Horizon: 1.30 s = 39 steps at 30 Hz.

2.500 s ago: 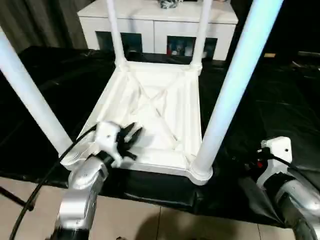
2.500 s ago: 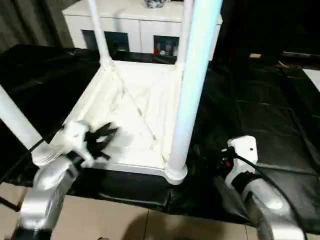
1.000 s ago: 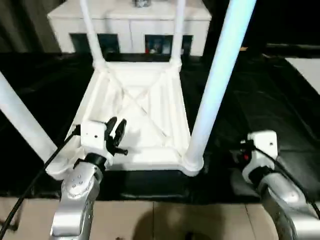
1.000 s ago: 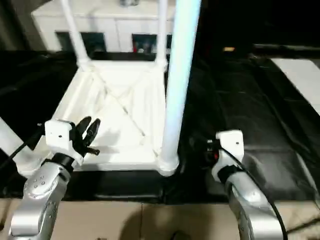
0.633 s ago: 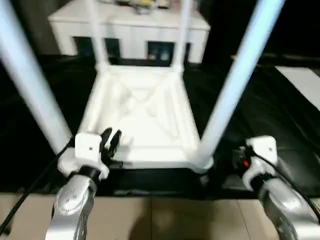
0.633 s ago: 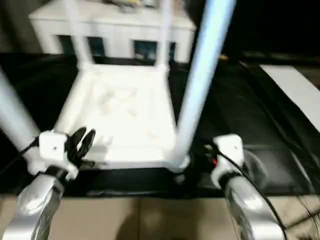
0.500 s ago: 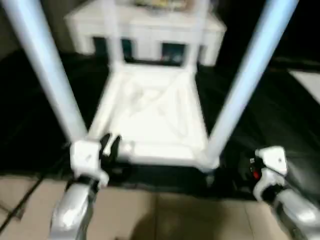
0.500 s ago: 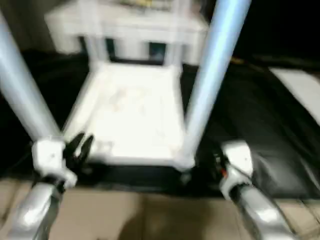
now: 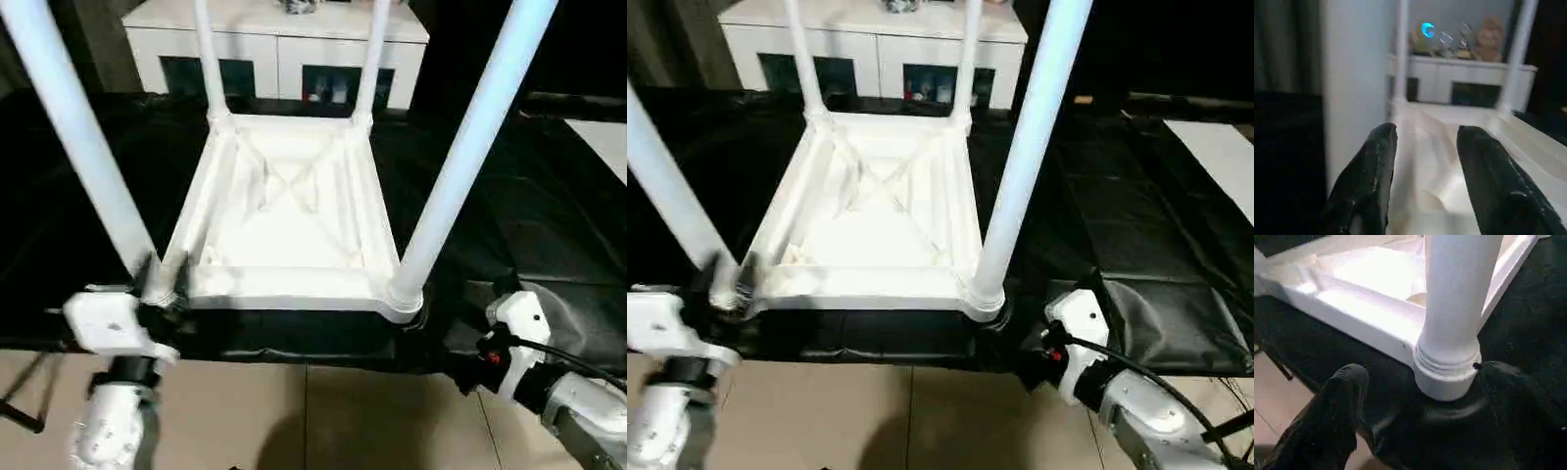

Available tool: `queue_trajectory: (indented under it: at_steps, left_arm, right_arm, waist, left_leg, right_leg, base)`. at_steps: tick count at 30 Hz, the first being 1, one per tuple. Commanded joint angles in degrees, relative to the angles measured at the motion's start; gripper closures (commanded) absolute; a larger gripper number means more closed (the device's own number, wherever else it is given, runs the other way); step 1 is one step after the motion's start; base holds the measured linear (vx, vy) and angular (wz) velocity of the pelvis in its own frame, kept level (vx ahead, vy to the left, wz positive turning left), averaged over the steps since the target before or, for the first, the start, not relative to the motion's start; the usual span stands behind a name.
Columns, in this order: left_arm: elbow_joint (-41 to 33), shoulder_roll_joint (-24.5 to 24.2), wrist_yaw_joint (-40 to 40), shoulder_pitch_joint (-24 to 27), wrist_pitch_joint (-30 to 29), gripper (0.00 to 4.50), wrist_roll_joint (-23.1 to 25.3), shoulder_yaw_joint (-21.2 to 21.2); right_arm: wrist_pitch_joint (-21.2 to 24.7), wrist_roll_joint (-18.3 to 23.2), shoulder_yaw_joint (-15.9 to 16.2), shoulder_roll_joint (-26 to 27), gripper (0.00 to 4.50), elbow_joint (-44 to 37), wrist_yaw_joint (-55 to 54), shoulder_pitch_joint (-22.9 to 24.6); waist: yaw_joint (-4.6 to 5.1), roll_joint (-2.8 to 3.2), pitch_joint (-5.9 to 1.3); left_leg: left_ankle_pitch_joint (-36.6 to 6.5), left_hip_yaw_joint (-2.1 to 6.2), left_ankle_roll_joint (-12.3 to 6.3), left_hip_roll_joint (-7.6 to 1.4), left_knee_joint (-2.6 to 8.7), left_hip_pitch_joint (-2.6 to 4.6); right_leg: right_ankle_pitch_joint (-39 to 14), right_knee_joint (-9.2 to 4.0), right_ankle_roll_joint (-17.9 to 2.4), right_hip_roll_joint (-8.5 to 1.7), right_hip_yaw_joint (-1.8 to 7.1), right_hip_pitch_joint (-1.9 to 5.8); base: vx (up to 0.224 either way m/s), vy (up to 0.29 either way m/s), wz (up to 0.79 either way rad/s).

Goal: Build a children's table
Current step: Rotate leg to tighten, then flip table

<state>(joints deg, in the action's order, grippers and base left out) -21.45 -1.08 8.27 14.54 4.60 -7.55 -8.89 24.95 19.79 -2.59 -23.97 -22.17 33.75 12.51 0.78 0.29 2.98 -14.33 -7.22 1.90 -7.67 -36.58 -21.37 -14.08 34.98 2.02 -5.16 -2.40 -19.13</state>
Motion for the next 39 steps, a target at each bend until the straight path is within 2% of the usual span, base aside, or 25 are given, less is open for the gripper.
queue_trajectory:
  at_steps: [1, 2, 3, 6, 7, 8, 10, 11, 12, 13, 17, 18, 19, 22, 24, 25, 26, 28, 29, 31, 32, 34, 37, 38, 39]
  left_arm:
    - [-0.74, 0.25, -0.84, -0.24, 1.00, 1.91, 0.01, -0.60]
    - [-0.50, 0.44, -1.11, 0.14, 2.07, 1.81, -0.18, -0.97]
    - [-0.33, 0.74, -1.50, 0.31, 2.89, 1.68, -0.32, -1.26]
    - [-0.06, 0.91, -2.16, 0.01, 4.22, 1.51, -0.19, -1.71]
    - [0.02, 0.89, -2.65, -0.33, 4.49, 1.37, 0.16, -2.02]
    - [-0.09, 0.97, -3.41, -0.83, 4.98, 1.23, 0.42, -2.61]
    - [-0.34, 1.03, -3.58, -0.93, 5.44, 1.13, 0.49, -2.73]
    - [-0.64, 1.28, -3.25, -0.68, 5.56, 1.03, -0.13, -2.54]
    - [-0.93, 1.66, -2.86, -0.30, 5.86, 0.92, -1.06, -2.29]
    - [-1.23, 2.00, -2.24, 0.32, 6.15, 0.79, -2.06, -1.88]
    - [-0.21, 2.32, -2.22, 1.23, 6.87, 0.62, -3.38, -2.29]
    - [0.31, 2.22, -3.02, 0.55, 7.06, 0.50, -3.41, -3.36]
    - [1.04, 1.91, -3.86, -0.53, 6.92, 0.36, -3.91, -4.87]
    - [2.34, 0.66, -4.20, -2.50, 6.23, 0.23, -4.89, -6.84]
    - [4.99, -2.55, -1.44, -6.22, 2.93, 0.08, -8.44, -8.06]
    - [6.52, -4.16, -0.09, -7.92, 1.92, 0.08, -9.80, -8.44]
    - [8.98, -5.89, 0.54, -9.90, 0.92, 0.08, -10.16, -8.98]
    - [10.74, -7.06, 1.26, -11.39, 0.00, 0.08, -10.36, -9.13]
    - [11.96, -8.06, 2.00, -12.59, -0.66, 0.08, -10.12, -8.96]
    - [13.38, -9.41, 3.64, -14.11, -1.10, 0.08, -9.93, -8.54]
    - [13.73, -9.77, 4.14, -14.51, -1.37, 0.08, -9.94, -8.40]
    - [14.52, -10.70, 5.82, -15.70, -2.24, 0.08, -10.73, -7.99]
    - [15.35, -11.59, 6.63, -16.78, -2.55, 0.08, -11.19, -7.43]
    - [15.92, -12.11, 7.04, -17.43, -2.65, 0.08, -11.27, -7.02]
    - [16.01, -12.11, 7.21, -17.71, -2.79, 0.08, -11.57, -6.92]
  right_arm:
    - [0.98, 1.89, -0.89, 0.62, 0.15, -0.68, -1.09, -1.14]
    - [1.16, 3.22, -0.60, 1.07, 0.07, -1.54, -0.78, -1.17]
    - [1.41, 3.92, -0.28, 1.23, 0.02, -2.01, -0.38, -1.15]
    - [1.81, 4.31, 0.83, 1.34, 0.00, -2.76, 0.92, -1.14]
    - [1.89, 4.18, 1.16, 1.28, 0.00, -2.81, 1.36, -1.21]
    - [1.95, 4.19, 1.37, 1.24, 0.00, -2.75, 1.62, -1.34]
    - [2.12, 4.60, 1.37, 1.20, 0.00, -2.71, 1.70, -1.36]
    - [2.28, 4.86, 1.45, 0.98, 0.00, -2.82, 2.03, -1.27]
    - [2.38, 5.16, 1.56, 0.62, 0.00, -2.95, 2.23, -1.12]
    - [2.55, 5.57, 1.59, 0.26, 0.00, -3.08, 2.52, -0.88]
    - [3.25, 6.87, 1.79, -1.15, 0.00, -3.89, 4.28, 0.26]
    - [3.19, 6.82, 1.82, -1.35, 0.00, -3.95, 4.56, 0.49]
    - [3.07, 6.65, 1.79, -1.49, 0.00, -3.99, 4.88, 0.74]
    - [2.89, 6.40, 1.49, -1.49, 0.00, -3.87, 4.70, 0.79]
    - [2.85, 6.51, 1.37, -1.37, 0.00, -3.74, 4.32, 0.57]
    - [2.84, 6.62, 1.49, -1.42, 0.00, -3.75, 4.24, 0.51]
    - [2.75, 6.62, 1.65, -1.48, 0.00, -3.74, 4.27, 0.51]
    - [2.72, 6.61, 1.82, -1.49, 0.00, -3.78, 4.37, 0.56]
    - [2.73, 6.60, 2.07, -1.59, 0.00, -3.90, 4.44, 0.66]
    - [2.84, 6.56, 2.40, -1.68, 0.00, -4.02, 4.38, 0.71]
    - [2.91, 6.59, 2.47, -1.67, 0.00, -4.04, 4.35, 0.72]
    - [3.21, 6.37, 2.93, -1.70, 0.00, -4.07, 4.23, 0.76]
    - [3.37, 5.83, 3.46, -1.81, 0.00, -4.10, 3.94, 0.72]
    - [3.45, 5.50, 3.93, -1.96, 0.00, -4.18, 3.85, 0.61]
    - [3.49, 5.18, 4.21, -2.08, 0.00, -4.23, 3.75, 0.48]
  waist:
    - [-0.31, -0.18, -1.92]
    - [-0.48, 0.08, -2.11]
    - [-0.55, 0.08, -2.24]
    - [-0.95, 0.09, -2.58]
    - [-1.16, -0.10, -2.74]
    - [-1.26, -0.01, -2.75]
    - [-1.28, -0.06, -2.64]
    - [-1.32, -0.16, -2.43]
    - [-1.32, 0.05, -2.25]
    - [-1.27, -0.02, -2.12]
    - [-1.33, -0.09, -1.91]
    - [-1.33, -0.12, -1.85]
    - [-1.33, 0.09, -1.81]
    - [-1.30, -0.09, -1.82]
    - [-1.33, 0.13, -1.81]
    - [-1.50, 0.31, -1.82]
    - [-1.62, 0.39, -1.95]
    - [-1.72, 0.57, -2.13]
    - [-1.68, 0.51, -2.35]
    - [-1.82, 0.83, -2.58]
    - [-1.75, 0.72, -2.72]
    - [-1.84, 1.00, -2.89]
    - [-2.02, 0.88, -2.84]
    - [-2.11, 1.28, -2.85]
    - [-2.11, 1.07, -2.82]
  left_leg:
    - [-10.87, 1.97, -2.02, -4.99, 6.55, -0.29]
    - [-8.35, 1.93, -2.68, -5.11, 6.33, -0.11]
    - [-5.68, 1.91, -3.59, -5.08, 6.12, -0.24]
    - [-0.68, 1.71, -5.38, -5.03, 5.49, -0.01]
    - [0.96, 1.59, -6.23, -4.95, 5.16, 0.10]
    - [1.71, 1.57, -6.77, -4.92, 5.12, 0.06]
    - [0.57, 1.52, -7.02, -4.99, 5.24, 0.07]
    - [-1.59, 1.52, -6.90, -5.13, 5.52, 0.08]
    - [-4.08, 1.58, -6.36, -5.25, 5.80, 0.03]
    - [-6.57, 1.53, -5.43, -5.37, 6.05, 0.08]
    - [-11.45, 1.21, -3.00, -5.42, 6.36, 0.33]
    - [-11.77, 1.16, -2.72, -5.46, 6.43, 0.34]
    - [-12.18, 1.09, -2.18, -5.44, 6.49, 0.29]
    - [-13.93, 0.97, -0.76, -5.21, 6.56, 0.49]
    - [-14.03, 0.99, -0.20, -5.12, 6.65, 0.43]
    - [-14.77, 0.90, 0.43, -4.87, 6.61, 0.79]
    - [-15.11, 0.83, 0.97, -4.78, 6.58, 1.04]
    - [-13.35, 1.04, 1.27, -4.84, 6.71, 0.73]
    - [-12.01, 1.06, 1.12, -4.93, 6.61, 0.60]
    - [-8.80, 0.98, 0.45, -4.93, 6.36, 0.59]
    - [-7.15, 0.93, -0.11, -4.87, 6.23, 0.39]
    - [-5.75, 0.84, -0.67, -4.85, 6.00, 0.63]
    - [-5.57, 0.73, -1.65, -4.96, 5.99, 0.57]
    - [-5.84, 0.74, -1.67, -4.95, 6.00, 0.61]
    - [-6.42, 0.70, -1.73, -4.98, 6.03, 0.67]
  right_leg:
    - [-5.32, -4.45, -11.02, -3.47, 2.39, 0.53]
    - [-1.39, -4.08, -11.71, -3.43, 2.39, 0.64]
    - [2.76, -3.73, -12.22, -3.38, 2.29, 1.00]
    - [10.11, -3.15, -13.17, -3.32, 2.17, 1.24]
    - [12.55, -2.95, -13.33, -3.32, 2.21, 1.28]
    - [13.50, -2.80, -13.55, -3.35, 2.16, 1.32]
    - [12.33, -2.94, -13.76, -3.40, 2.13, 1.28]
    - [9.74, -3.12, -13.91, -3.46, 2.13, 1.23]
    - [6.66, -3.25, -13.94, -3.54, 2.17, 1.26]
    - [3.86, -3.45, -13.74, -3.51, 2.22, 1.19]
    - [-1.95, -4.02, -12.51, -3.45, 2.53, 0.86]
    - [-2.55, -4.11, -12.31, -3.47, 2.55, 0.79]
    - [-3.32, -4.16, -11.96, -3.45, 2.57, 0.74]
    - [-5.84, -4.35, -11.07, -3.23, 2.58, 0.41]
    - [-6.48, -4.28, -10.60, -3.19, 2.53, 0.35]
    - [-7.61, -4.36, -10.16, -3.02, 2.57, -0.06]
    - [-7.77, -4.35, -9.85, -2.94, 2.69, -0.31]
    - [-5.06, -4.01, -9.73, -2.91, 2.55, 0.05]
    - [-2.88, -3.76, -9.90, -2.93, 2.50, 0.25]
    - [2.46, -3.37, -10.83, -3.07, 2.46, 0.46]
    - [4.55, -3.19, -11.25, -3.10, 2.41, 0.68]
    - [6.75, -3.08, -12.03, -3.09, 2.32, 0.61]
    - [7.24, -2.95, -13.41, -3.22, 2.31, 0.72]
    - [6.96, -2.91, -13.64, -3.24, 2.30, 0.70]
    - [6.19, -3.01, -13.70, -3.14, 2.29, 0.66]
  base:
    - [0.052, -0.004, -0.02]
    - [0.056, -0.001, 0.00]
    - [0.060, 0.002, -0.01]
    - [0.063, 0.003, -0.01]
    - [0.064, 0.003, 0.00]
    - [0.000, 0.000, 0.00]
    - [0.000, 0.000, 0.00]
    - [0.000, 0.000, 0.00]
    - [0.000, 0.000, 0.00]
    - [0.000, 0.000, 0.00]
    - [0.000, 0.000, 0.00]
    - [0.000, 0.000, 0.00]
    - [0.000, 0.000, 0.00]
    - [0.000, 0.000, 0.00]
    - [0.000, 0.000, 0.00]
    - [0.000, 0.000, 0.00]
    - [0.000, 0.000, 0.00]
    - [0.000, 0.000, 0.00]
    - [0.000, 0.000, 0.00]
    - [0.000, 0.000, 0.00]
    - [0.000, 0.000, 0.00]
    - [0.000, 0.000, 0.00]
    - [0.000, 0.000, 0.00]
    - [0.000, 0.000, 0.00]
    - [0.000, 0.000, 0.00]
